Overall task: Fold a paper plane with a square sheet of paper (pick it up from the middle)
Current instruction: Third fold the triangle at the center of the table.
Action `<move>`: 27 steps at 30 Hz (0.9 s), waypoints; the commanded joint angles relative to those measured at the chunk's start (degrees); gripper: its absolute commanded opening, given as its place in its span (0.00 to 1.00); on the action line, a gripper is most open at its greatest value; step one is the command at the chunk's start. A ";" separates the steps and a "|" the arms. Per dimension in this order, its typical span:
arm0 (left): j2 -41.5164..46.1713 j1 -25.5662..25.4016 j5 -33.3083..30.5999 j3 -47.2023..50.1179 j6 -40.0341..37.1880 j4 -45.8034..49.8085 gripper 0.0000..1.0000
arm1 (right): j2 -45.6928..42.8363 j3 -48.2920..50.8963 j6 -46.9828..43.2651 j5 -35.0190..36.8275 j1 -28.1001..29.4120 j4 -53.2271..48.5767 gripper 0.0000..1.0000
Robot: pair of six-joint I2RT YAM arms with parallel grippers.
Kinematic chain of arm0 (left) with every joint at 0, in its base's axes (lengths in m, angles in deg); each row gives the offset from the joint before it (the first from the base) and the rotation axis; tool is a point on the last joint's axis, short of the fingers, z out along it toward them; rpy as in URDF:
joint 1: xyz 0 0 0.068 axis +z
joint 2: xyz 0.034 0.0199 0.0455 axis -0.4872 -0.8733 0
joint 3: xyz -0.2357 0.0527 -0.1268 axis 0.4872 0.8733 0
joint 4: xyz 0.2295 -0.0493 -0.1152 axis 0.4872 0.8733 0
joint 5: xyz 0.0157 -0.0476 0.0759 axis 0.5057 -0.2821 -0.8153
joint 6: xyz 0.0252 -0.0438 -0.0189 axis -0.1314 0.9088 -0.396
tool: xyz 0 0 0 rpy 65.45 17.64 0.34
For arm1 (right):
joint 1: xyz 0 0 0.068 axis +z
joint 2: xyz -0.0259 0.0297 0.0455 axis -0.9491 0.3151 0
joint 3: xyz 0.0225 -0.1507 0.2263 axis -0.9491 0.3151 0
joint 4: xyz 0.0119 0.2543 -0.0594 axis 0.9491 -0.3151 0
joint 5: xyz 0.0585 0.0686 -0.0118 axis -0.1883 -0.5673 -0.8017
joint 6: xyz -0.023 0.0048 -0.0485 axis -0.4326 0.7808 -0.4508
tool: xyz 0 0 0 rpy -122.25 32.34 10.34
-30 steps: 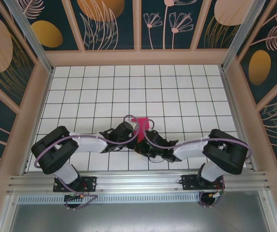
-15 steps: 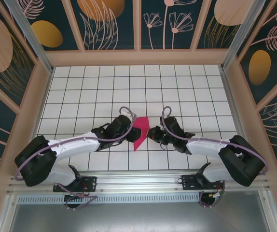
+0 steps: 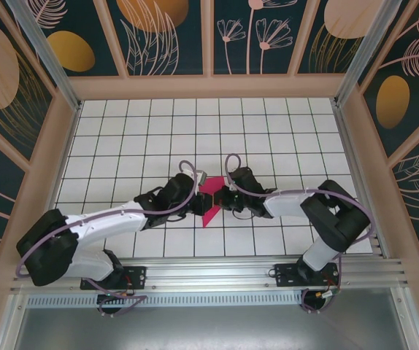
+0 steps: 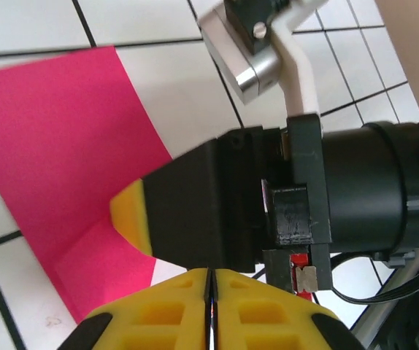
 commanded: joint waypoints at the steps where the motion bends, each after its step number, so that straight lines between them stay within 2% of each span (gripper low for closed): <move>1: -3.15 -0.19 2.48 1.09 2.28 -4.36 0.12 | 1.87 -0.92 -1.32 0.70 -0.69 -1.81 0.06; 7: -8.52 -0.24 0.91 1.03 4.44 -5.23 0.06 | 2.98 0.91 -0.56 0.13 -0.68 0.24 0.06; 18: -15.17 -0.18 -0.49 3.76 6.94 -7.11 0.03 | 2.67 1.67 -0.64 -0.02 -0.69 -0.04 0.06; 27: -16.11 -0.22 -3.33 5.85 6.65 -4.90 0.00 | -7.11 0.89 -2.17 0.98 -0.78 -2.26 0.10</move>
